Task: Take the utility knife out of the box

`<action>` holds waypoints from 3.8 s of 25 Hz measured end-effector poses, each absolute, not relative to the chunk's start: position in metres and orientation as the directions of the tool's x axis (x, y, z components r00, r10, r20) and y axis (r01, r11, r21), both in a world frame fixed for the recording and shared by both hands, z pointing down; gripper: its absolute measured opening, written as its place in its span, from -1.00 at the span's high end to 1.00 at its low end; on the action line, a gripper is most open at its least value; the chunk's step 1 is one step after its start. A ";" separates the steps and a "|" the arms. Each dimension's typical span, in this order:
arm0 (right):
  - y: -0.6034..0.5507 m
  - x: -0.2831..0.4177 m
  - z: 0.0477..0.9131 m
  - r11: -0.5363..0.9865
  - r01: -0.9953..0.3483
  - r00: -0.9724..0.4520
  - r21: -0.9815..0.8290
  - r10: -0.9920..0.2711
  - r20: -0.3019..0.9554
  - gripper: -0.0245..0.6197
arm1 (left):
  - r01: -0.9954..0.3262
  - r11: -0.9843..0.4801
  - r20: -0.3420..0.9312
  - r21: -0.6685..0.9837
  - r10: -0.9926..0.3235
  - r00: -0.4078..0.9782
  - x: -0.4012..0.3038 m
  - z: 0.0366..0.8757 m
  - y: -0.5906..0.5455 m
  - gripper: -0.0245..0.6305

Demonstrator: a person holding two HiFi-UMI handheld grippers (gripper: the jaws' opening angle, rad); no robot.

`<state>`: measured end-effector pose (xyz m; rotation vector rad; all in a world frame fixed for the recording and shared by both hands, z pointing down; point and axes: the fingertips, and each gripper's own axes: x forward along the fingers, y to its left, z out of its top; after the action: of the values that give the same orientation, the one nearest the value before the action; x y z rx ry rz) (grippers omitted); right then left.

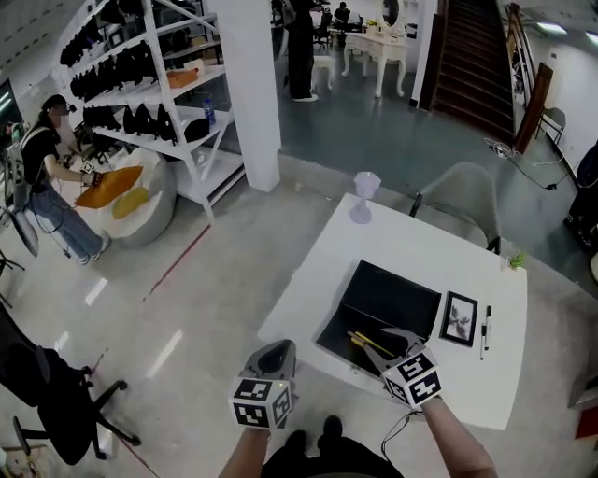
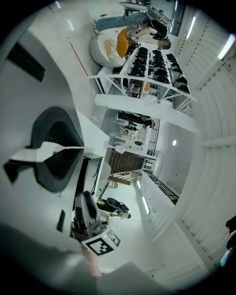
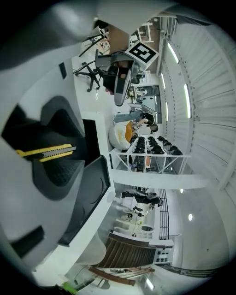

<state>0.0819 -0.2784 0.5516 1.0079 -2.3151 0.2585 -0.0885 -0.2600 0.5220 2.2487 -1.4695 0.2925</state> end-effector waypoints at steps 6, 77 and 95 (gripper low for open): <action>-0.288 0.068 0.573 0.758 -0.647 -0.538 0.084 -0.532 0.653 0.46 | -0.929 -0.278 0.413 0.245 -0.837 0.359 -0.102 0.528 -0.260 0.87; -0.288 0.061 0.582 0.737 -0.675 -0.562 0.000 -0.515 0.648 0.57 | -0.941 -0.192 0.406 0.280 -0.864 0.297 -0.132 0.531 -0.241 0.87; -0.278 0.082 0.535 0.596 -0.802 -0.543 -0.045 -0.694 0.472 0.57 | -0.911 -0.321 0.394 0.260 -0.826 0.403 -0.102 0.522 -0.245 0.87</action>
<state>0.0823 -0.2778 0.5347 1.1982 -2.4183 0.3588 -0.1023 -0.2448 0.5218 2.2278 -1.4844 0.2616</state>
